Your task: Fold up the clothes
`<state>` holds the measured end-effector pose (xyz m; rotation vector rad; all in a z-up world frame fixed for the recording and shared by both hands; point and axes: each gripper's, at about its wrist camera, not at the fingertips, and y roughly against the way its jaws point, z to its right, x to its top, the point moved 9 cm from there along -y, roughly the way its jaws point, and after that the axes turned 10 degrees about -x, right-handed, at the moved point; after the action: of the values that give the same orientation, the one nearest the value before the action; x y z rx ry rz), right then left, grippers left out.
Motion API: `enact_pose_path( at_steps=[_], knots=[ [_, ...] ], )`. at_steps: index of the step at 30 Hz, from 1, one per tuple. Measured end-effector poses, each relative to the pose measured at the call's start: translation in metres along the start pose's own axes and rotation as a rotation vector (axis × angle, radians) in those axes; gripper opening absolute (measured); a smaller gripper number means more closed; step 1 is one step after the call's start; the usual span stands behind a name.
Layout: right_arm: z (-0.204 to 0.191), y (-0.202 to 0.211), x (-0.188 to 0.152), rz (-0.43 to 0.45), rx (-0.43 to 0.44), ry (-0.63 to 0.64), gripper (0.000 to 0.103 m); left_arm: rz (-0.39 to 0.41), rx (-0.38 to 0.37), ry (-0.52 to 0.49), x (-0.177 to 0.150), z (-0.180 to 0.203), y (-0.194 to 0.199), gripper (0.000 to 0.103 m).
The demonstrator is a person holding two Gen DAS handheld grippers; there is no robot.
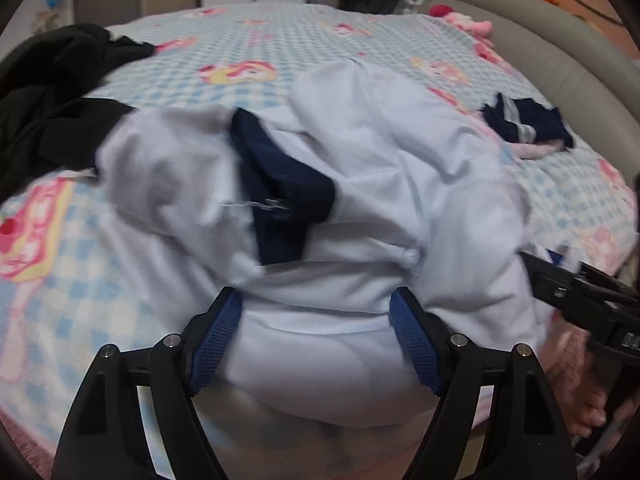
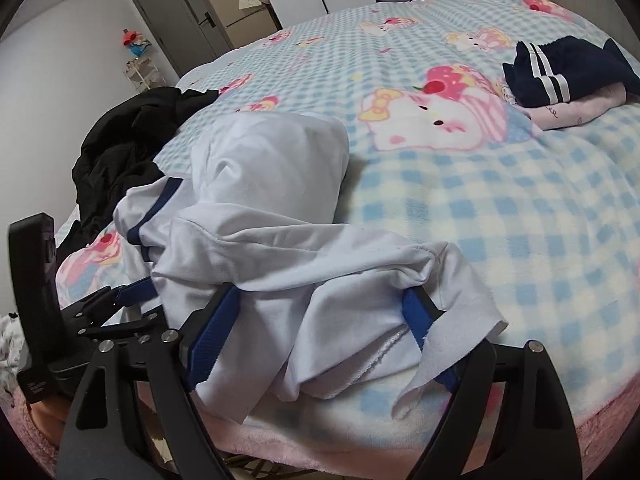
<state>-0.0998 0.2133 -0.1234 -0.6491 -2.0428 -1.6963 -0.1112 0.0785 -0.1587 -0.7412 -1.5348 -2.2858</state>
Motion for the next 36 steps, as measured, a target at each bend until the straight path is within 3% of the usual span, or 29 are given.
enact_pose_path(
  at_steps=[2,3,5,7,8,10,12,14,18,21,23,25,27,30,31,32,33,34,35,36],
  knots=[
    [0.001,-0.007,-0.002,-0.013,-0.011,0.001,0.097,0.015,-0.007,0.001,-0.001,0.002,0.000,0.078],
    [0.002,-0.011,-0.003,-0.024,-0.010,0.003,0.097,0.025,-0.013,0.004,0.000,0.002,0.001,0.073],
    [0.003,-0.015,-0.004,-0.030,-0.002,-0.003,0.097,0.044,-0.047,0.008,0.003,0.004,0.004,0.055],
    [0.004,-0.014,-0.004,-0.027,0.006,-0.014,0.097,0.057,-0.073,0.000,0.008,0.007,0.007,0.019],
    [0.005,-0.013,-0.004,-0.022,0.001,-0.010,0.093,0.057,-0.084,-0.004,0.011,0.007,0.009,0.018],
    [0.006,-0.010,-0.004,-0.010,-0.011,-0.002,0.070,0.065,-0.102,0.008,0.016,0.008,0.014,0.013],
    [0.008,-0.004,-0.001,0.016,-0.020,0.002,0.032,0.094,-0.135,0.034,0.023,0.009,0.025,0.009],
    [0.009,0.004,0.003,0.046,-0.031,0.004,0.018,0.136,-0.164,0.051,0.033,0.009,0.042,0.007],
    [0.010,0.033,0.025,0.137,-0.082,0.013,0.008,0.266,-0.189,0.049,0.070,0.014,0.084,0.004],
    [0.010,0.071,0.052,0.240,-0.082,-0.006,0.007,0.387,-0.192,0.053,0.100,0.005,0.129,0.004],
    [0.012,0.102,0.072,0.326,-0.082,-0.031,0.007,0.404,-0.173,0.049,0.110,-0.004,0.142,0.004],
    [0.013,0.125,0.086,0.383,-0.059,-0.055,0.007,0.369,-0.166,0.044,0.107,-0.012,0.136,0.004],
    [0.014,0.132,0.092,0.384,-0.037,-0.057,0.007,0.329,-0.144,0.051,0.095,-0.017,0.123,0.004],
    [0.012,0.106,0.079,0.287,-0.073,0.008,0.015,0.224,-0.167,0.070,0.069,-0.013,0.088,0.005],
    [0.012,0.094,0.070,0.239,-0.086,0.012,0.017,0.184,-0.177,0.070,0.060,-0.010,0.076,0.010],
    [0.012,0.081,0.059,0.192,-0.085,0.015,0.027,0.141,-0.182,0.060,0.052,-0.005,0.064,0.018],
    [0.011,0.070,0.050,0.156,-0.073,0.016,0.043,0.103,-0.167,0.044,0.045,-0.002,0.053,0.047],
    [0.009,0.059,0.040,0.121,-0.066,0.018,0.052,0.075,-0.154,0.024,0.040,0.003,0.045,0.070],
    [0.009,0.049,0.032,0.093,-0.074,0.023,0.066,0.066,-0.154,0.007,0.036,0.008,0.040,0.071],
    [0.011,0.039,0.025,0.073,-0.097,0.033,0.073,0.064,-0.157,-0.010,0.033,0.012,0.037,0.071]
  ],
)
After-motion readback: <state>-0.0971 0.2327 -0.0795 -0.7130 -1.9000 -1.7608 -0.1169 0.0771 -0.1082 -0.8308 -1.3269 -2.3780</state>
